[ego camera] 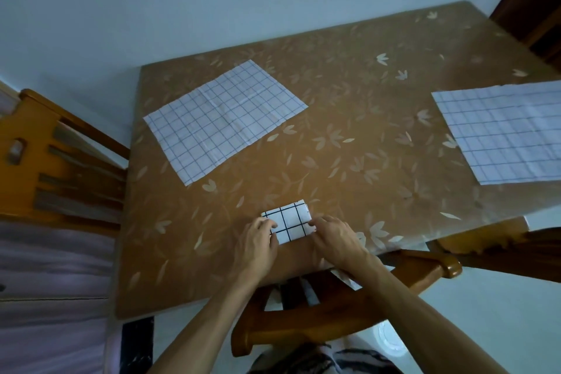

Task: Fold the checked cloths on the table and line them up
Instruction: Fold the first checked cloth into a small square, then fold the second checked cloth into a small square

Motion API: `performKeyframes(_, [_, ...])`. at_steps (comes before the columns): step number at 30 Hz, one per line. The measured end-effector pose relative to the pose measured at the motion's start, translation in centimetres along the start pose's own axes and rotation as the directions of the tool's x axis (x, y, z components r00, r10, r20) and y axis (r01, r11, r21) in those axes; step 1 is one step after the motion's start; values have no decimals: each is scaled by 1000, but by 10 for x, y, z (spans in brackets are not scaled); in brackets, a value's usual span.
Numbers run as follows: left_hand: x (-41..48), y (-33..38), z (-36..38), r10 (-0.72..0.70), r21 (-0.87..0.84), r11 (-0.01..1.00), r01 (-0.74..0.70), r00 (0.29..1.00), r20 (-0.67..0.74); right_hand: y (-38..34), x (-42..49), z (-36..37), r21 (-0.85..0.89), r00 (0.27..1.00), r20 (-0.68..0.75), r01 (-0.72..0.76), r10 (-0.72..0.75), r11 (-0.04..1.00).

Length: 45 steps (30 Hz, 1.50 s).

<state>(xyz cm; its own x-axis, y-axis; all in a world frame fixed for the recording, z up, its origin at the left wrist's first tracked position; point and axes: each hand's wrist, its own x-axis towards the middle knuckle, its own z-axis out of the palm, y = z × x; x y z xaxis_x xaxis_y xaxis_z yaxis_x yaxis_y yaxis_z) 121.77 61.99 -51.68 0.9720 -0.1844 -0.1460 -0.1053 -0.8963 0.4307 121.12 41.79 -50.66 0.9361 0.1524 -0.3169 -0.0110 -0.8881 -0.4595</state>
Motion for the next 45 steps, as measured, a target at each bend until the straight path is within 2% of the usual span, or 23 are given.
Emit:
performKeyframes(8, [-34, 13, -15, 2, -24, 1000, -2, 1000, 1, -17, -40, -22, 11, 998, -62, 2, -1, 1000])
performKeyframes(20, [-88, 66, -28, -32, -93, 995, 23, 995, -97, -21, -97, -40, 23, 979, -170, 114, -109, 993])
performKeyframes(29, [-169, 150, 2, 78, -120, 986, -112, 962, -262, 37, -207, -52, 178, 906, -418, 150, -63, 973])
performKeyframes(33, [-214, 192, 37, 141, -83, 983, -163, 964, -226, 76, -273, -50, 213, 916, -401, 86, 7, 973])
performKeyframes(38, [-252, 230, 65, 218, -65, 972, -227, 969, -119, 119, -330, -34, 226, 920, -379, -12, 100, 974])
performKeyframes(45, [-247, 246, 93, 259, -78, 964, -255, 964, 57, 151, -358, -22, 288, 905, -322, -185, 277, 940])
